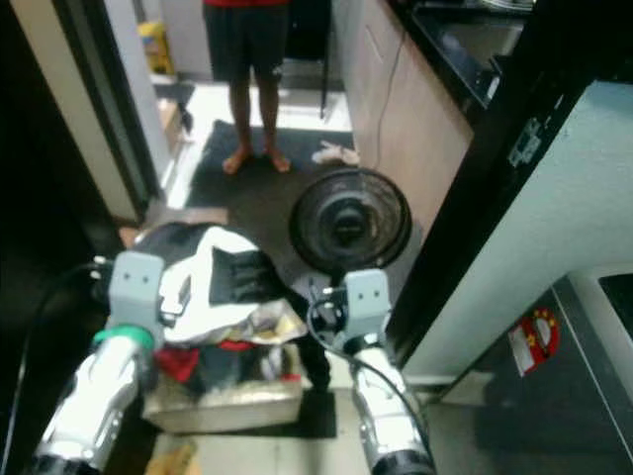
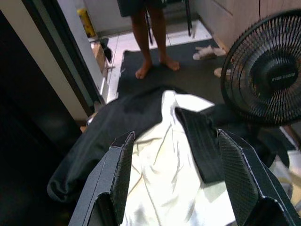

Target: Clothes washing

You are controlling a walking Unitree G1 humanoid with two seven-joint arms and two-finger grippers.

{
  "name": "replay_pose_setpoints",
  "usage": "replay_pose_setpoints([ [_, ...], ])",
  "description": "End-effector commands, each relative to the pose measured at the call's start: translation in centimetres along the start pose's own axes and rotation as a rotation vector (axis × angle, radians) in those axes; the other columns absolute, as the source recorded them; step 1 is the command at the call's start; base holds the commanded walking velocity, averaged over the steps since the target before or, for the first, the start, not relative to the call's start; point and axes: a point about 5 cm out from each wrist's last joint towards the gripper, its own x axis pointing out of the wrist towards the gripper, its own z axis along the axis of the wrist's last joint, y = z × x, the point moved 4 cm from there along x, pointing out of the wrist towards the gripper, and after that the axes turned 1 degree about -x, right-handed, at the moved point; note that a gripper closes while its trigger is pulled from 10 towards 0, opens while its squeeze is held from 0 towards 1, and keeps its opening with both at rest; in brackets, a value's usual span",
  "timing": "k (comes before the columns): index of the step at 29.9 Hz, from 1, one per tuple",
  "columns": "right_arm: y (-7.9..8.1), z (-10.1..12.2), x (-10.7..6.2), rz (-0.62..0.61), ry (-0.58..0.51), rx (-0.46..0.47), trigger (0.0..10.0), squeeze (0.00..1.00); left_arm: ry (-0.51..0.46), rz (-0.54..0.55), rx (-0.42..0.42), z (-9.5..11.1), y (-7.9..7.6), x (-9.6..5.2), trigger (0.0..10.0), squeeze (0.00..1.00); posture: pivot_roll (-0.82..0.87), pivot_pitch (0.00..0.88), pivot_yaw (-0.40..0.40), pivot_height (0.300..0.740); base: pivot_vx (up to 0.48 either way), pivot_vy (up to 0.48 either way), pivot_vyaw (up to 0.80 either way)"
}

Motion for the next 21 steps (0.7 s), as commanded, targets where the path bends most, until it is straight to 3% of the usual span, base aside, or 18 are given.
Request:
replay_pose_setpoints([
  [1,0.5,0.2,0.3,0.022,-0.005,0.007,10.0,0.0,-0.005,0.009,-0.009,0.0,-0.3,0.2,10.0,0.0,0.05,0.03,-0.014,0.74,0.0,0.0,0.0],
  [15,0.8,1.0,0.7,0.055,-0.029,0.002,10.0,0.0,-0.019,-0.031,-0.053,0.7,-2.2,0.1,10.0,0.0,0.04,0.0,-0.011,0.74,0.0,0.0,0.0],
  [21,1.0,0.9,0.7,0.066,-0.027,-0.019,10.0,0.0,-0.025,-0.036,-0.056,0.8,-2.3,0.4,10.0,0.0,0.04,0.0,-0.01,0.74,0.0,0.0,0.0],
])
